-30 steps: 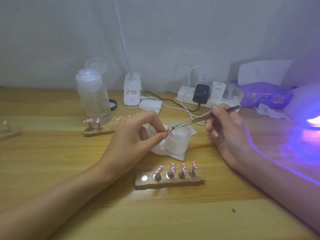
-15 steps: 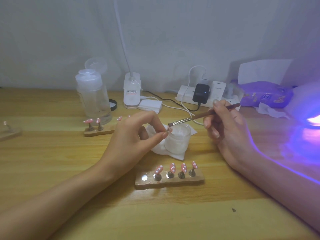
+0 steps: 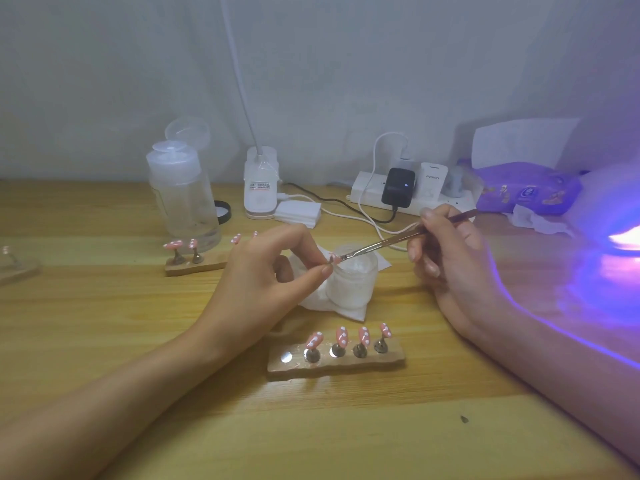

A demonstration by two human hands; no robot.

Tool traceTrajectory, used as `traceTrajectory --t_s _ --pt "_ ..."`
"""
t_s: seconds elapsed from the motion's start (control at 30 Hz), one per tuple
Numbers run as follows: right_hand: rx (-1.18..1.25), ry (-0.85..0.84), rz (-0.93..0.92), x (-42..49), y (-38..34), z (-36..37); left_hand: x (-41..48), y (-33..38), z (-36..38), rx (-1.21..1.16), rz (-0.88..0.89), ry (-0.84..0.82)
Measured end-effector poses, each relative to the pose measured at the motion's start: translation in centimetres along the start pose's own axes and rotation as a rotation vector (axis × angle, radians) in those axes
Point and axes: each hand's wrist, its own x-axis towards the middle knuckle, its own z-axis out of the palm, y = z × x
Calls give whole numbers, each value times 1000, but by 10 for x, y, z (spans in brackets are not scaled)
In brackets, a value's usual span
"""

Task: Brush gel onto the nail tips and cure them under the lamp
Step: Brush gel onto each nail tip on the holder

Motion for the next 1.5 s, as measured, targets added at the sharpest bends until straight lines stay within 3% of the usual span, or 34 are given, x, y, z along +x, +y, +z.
traceTrajectory --t_s 0.17,0.4,0.57,0.7,0.87,1.23,1.43,1.5 --pt "-3 -79 -56 -1 0 2 0 -1 0 8 2 -4" --pt "-27 16 -33 2 1 -2 -1 -3 -1 -2 -3 -10" --pt "43 72 1 2 -3 -1 5 13 -21 -132 -38 31" --pt "52 105 34 2 -3 -2 11 35 -61 -134 72 -191" --pt "53 87 13 2 -2 1 -16 25 -70 21 -13 -445" --pt "43 94 16 5 2 -1 -40 4 -45 95 -78 -375" --pt "69 112 38 7 1 -3 -37 9 -57 80 -139 -474" --pt "91 132 56 8 1 -4 -29 15 -65 45 -145 -356"
